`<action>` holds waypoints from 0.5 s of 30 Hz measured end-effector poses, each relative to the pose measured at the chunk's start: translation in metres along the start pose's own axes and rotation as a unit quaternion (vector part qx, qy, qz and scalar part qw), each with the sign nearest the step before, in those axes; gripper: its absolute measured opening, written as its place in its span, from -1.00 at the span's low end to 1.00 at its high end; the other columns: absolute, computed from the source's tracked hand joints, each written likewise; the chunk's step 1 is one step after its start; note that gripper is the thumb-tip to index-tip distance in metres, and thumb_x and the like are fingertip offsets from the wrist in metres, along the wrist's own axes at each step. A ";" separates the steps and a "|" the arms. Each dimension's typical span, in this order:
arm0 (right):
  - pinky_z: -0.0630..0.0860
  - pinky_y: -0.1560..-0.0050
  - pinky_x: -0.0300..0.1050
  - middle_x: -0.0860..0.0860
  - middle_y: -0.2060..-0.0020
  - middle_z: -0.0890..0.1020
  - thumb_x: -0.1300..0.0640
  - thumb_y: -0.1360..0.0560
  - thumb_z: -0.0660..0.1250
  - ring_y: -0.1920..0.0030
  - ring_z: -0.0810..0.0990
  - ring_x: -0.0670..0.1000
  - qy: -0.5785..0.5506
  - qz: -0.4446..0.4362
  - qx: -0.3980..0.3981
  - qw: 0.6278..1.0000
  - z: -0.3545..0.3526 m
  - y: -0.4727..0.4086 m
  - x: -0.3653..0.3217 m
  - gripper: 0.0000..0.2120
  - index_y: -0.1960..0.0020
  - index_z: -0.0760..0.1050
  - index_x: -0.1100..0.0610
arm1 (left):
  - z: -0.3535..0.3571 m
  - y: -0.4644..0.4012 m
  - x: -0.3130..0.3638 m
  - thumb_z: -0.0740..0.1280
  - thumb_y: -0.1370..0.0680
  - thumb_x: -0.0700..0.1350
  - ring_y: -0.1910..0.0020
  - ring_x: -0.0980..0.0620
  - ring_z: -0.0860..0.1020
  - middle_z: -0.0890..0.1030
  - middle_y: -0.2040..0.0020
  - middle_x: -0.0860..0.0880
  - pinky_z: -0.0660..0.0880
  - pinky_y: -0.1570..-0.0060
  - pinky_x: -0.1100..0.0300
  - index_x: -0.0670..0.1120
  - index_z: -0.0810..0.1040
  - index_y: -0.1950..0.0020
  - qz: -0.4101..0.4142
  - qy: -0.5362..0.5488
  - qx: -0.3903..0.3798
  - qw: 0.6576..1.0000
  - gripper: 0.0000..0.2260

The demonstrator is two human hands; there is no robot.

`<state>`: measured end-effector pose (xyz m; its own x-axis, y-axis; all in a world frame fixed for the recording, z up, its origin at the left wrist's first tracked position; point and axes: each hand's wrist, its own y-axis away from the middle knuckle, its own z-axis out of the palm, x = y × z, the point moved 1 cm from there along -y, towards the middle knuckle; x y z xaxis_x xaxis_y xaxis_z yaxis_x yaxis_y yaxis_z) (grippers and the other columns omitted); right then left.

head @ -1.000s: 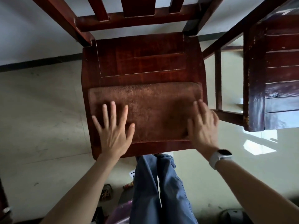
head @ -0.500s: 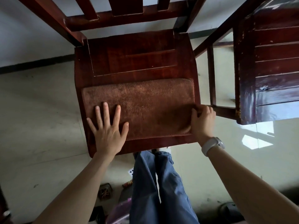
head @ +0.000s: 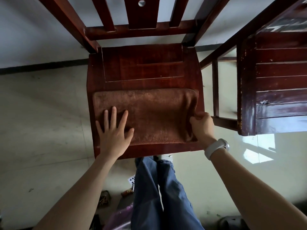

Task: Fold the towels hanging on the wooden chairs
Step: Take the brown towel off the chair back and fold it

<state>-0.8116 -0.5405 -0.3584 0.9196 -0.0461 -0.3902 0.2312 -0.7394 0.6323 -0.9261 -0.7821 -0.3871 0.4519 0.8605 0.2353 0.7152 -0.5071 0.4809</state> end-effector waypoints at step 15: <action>0.43 0.24 -0.35 -0.05 0.20 0.59 0.14 -0.51 0.23 0.24 0.55 -0.11 0.021 -0.253 -0.239 0.937 0.112 0.104 -0.124 -0.85 -0.02 0.55 0.06 | -0.028 0.043 -0.026 0.08 -0.61 0.05 0.04 0.04 0.57 0.60 0.04 -0.02 0.46 -0.04 0.09 -0.06 0.51 -0.02 -0.340 0.799 -0.002 0.496 -0.72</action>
<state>-0.9368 -0.6869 -0.3190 0.6629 0.2635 -0.7008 0.7480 -0.2727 0.6050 -0.9218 -0.8252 -0.3492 -0.8949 -0.2260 0.3849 0.4101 -0.0764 0.9088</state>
